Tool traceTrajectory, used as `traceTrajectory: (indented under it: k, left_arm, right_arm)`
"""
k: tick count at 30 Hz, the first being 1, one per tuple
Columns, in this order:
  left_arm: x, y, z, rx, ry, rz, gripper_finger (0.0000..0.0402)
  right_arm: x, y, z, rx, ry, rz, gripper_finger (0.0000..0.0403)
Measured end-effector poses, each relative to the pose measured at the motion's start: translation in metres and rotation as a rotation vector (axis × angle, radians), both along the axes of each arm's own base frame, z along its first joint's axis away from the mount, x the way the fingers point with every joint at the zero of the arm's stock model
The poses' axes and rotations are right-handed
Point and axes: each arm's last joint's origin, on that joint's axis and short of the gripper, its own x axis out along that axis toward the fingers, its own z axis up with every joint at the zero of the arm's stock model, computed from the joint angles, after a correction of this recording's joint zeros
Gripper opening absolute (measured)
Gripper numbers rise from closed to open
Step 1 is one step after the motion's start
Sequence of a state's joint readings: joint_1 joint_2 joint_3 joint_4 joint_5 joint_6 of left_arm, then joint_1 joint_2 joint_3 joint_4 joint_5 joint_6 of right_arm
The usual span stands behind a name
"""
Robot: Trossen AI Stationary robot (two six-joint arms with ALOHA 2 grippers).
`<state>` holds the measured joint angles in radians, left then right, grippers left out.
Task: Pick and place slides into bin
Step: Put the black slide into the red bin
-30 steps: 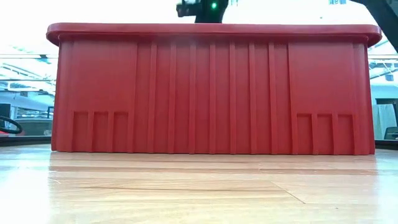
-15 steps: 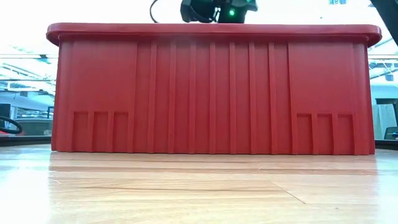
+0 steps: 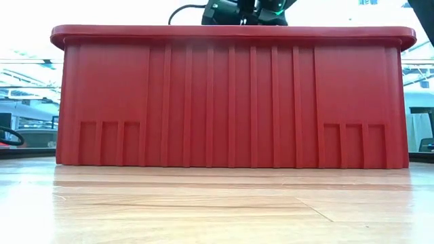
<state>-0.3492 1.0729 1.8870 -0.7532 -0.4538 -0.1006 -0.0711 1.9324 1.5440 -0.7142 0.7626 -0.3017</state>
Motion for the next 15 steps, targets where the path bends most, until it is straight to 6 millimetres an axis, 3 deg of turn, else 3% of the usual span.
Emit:
traceTrajectory:
  k: [15]
  left_arm:
    - [0.006,-0.002,-0.001,-0.055,0.005,-0.003,0.0088]
  right_arm:
    - [0.002,-0.005,-0.017,0.01,-0.055,0.034,0.0]
